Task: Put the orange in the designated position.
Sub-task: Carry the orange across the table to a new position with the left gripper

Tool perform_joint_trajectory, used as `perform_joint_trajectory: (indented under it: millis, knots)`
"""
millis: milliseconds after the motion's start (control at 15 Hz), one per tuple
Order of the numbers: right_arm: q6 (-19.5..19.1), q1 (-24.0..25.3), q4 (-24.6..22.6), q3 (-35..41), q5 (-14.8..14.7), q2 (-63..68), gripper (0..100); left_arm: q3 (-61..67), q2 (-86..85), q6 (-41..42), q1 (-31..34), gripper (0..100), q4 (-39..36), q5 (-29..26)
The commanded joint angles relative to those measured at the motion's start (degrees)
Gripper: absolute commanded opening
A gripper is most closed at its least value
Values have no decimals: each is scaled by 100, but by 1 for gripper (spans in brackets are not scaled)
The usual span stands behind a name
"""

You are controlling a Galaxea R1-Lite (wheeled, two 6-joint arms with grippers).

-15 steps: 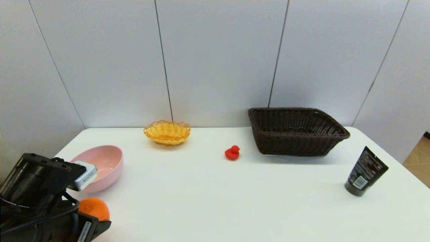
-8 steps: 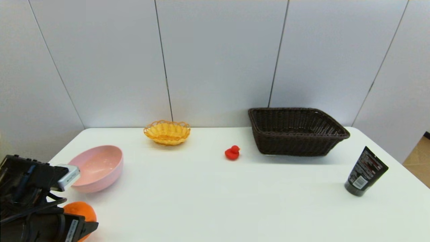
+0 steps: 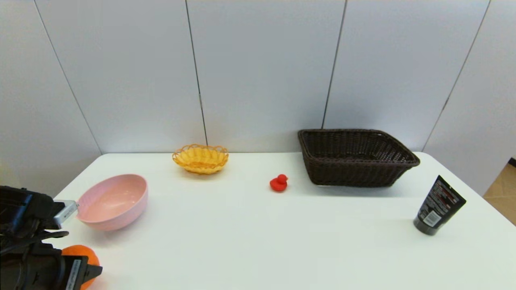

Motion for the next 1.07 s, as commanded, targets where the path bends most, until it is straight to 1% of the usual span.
perform_joint_trajectory:
  millis: [67,333,467,533,1067]
  knots:
    - [1,0,-2,0,-2,-1,100,-5,98,-49,195,0,-20,11]
    - [1,0,-2,0,-2,-1,100,-5,115,-49,204,0,-20,2]
    - [1,0,-2,0,-2,-1,100,-14,98,-49,204,0,-20,-129]
    - [1,0,-11,0,-2,-1,100,-32,89,-49,230,100,-20,-173]
    - [1,0,-2,-9,-2,-1,100,-146,-157,-32,230,100,-11,-165]
